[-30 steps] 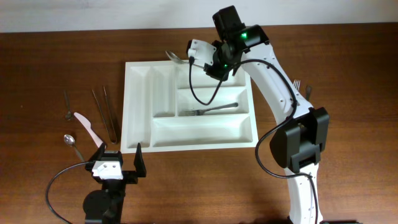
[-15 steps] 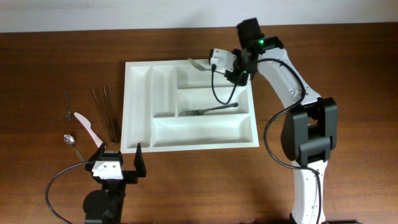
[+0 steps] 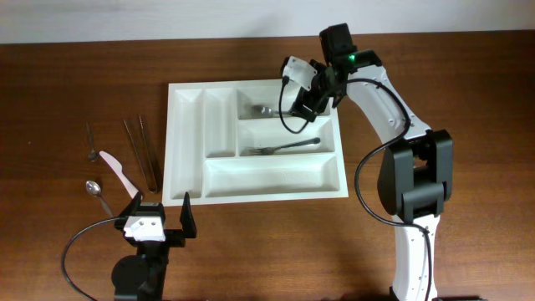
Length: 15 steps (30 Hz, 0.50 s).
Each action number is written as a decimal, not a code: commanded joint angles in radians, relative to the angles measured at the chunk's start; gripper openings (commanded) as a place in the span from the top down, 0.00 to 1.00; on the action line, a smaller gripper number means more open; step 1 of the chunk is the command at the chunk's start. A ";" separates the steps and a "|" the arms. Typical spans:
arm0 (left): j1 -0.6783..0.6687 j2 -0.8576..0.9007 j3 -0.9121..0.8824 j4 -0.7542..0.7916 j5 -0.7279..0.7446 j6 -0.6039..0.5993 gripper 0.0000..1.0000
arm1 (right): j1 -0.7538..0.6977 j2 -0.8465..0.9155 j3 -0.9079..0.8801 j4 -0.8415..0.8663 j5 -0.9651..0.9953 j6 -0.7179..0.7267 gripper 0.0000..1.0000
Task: Pack container
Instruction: 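Place the spoon with the right gripper in the tray's upper-right compartment, then return the right gripper to the right cutlery and grasp another spoon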
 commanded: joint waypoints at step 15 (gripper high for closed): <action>-0.002 -0.010 -0.008 0.003 0.008 0.016 0.01 | -0.239 -0.008 0.431 -0.695 0.296 0.843 0.02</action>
